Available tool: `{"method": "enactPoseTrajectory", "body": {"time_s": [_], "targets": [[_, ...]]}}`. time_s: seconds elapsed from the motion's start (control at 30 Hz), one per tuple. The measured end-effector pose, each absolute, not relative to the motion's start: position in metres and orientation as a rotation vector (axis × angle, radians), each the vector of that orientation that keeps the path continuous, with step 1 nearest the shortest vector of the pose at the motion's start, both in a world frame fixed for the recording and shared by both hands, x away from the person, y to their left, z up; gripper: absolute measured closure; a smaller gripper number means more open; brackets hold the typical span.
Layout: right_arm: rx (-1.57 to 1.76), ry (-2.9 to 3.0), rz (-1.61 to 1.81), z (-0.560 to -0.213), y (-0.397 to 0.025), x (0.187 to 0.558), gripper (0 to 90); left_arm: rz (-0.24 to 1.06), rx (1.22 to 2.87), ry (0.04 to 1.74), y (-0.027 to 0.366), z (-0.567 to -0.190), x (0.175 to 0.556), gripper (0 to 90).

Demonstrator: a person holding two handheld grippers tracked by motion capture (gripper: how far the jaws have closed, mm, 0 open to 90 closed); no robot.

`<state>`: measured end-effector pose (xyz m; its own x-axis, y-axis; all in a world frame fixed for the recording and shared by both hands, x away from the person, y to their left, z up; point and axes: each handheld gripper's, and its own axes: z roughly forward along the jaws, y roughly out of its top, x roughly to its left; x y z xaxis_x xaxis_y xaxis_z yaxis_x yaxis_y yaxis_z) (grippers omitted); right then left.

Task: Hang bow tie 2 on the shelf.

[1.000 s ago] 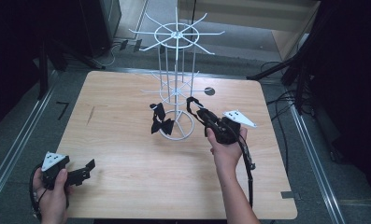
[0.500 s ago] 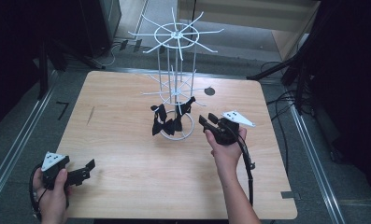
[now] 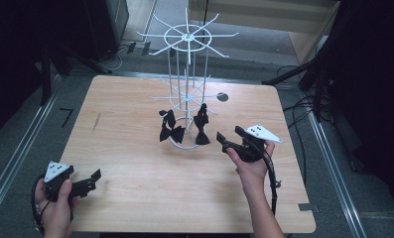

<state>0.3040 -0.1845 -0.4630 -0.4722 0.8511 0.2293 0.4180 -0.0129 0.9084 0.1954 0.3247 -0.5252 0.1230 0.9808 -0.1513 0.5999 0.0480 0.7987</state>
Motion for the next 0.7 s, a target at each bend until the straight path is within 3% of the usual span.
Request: {"method": "enactPoseTrajectory", "body": {"time_s": [0.1,0.7], "targets": [[1.309,1.882,1.505,-0.464,-0.192,0.3,14.3,0.634,1.642,1.564,0.325,-0.525,0.195,1.0],[1.344,1.861,1.444,-0.48,-0.224,0.281,12.8,0.636,1.642,1.566,0.325,-0.525,0.195,1.0]]}}
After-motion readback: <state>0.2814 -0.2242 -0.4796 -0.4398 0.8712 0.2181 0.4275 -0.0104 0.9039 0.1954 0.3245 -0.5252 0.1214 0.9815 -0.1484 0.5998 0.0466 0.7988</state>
